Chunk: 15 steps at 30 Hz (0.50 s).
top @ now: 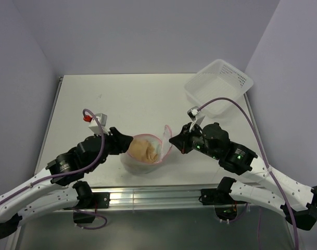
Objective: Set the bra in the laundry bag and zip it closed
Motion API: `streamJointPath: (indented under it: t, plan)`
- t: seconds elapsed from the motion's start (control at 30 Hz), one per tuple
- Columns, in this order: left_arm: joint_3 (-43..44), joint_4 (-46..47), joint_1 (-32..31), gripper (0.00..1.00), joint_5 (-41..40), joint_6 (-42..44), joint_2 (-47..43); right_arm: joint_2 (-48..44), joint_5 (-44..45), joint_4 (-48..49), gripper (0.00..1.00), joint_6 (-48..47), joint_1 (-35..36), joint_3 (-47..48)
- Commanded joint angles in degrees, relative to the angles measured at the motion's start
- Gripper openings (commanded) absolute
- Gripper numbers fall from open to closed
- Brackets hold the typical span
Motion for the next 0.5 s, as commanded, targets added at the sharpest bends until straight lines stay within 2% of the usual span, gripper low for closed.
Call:
streamJointPath:
  t: [0.0, 0.1, 0.2, 0.27, 0.33, 0.37, 0.47]
  plan:
    - [-3.61, -6.14, 1.41, 0.53, 0.70, -3.00, 0.83, -0.59, 1.86, -1.18, 0.00, -1.94, 0.42, 3.64]
    - [-5.72, -5.28, 1.41, 0.57, 1.23, -3.89, 0.39, -0.42, 2.13, -1.71, 0.00, -2.29, 0.42, 4.00]
    - [-6.96, -2.73, 1.76, 0.55, 0.88, -3.27, 0.91, -0.15, 1.43, -1.97, 0.00, -2.47, 0.42, 4.52]
    - [-6.96, -0.53, 2.29, 0.49, 2.72, -2.22, 2.14, 0.19, 1.42, -2.32, 0.00, -2.99, 0.34, 5.22]
    - [-6.17, -1.31, 2.38, 0.35, 2.03, -2.21, 4.95, 0.55, 1.78, -3.55, 0.00, -3.34, 0.42, 6.62]
    - [-6.08, -2.70, 2.38, 0.32, 0.63, -2.39, 5.83, 0.64, 1.86, -3.90, 0.00, -3.78, 0.42, 7.16]
    - [-7.66, -0.63, 2.38, 0.10, 0.17, -2.48, 6.98, 1.07, 2.56, -6.19, 0.00, -4.40, 0.42, 9.62]
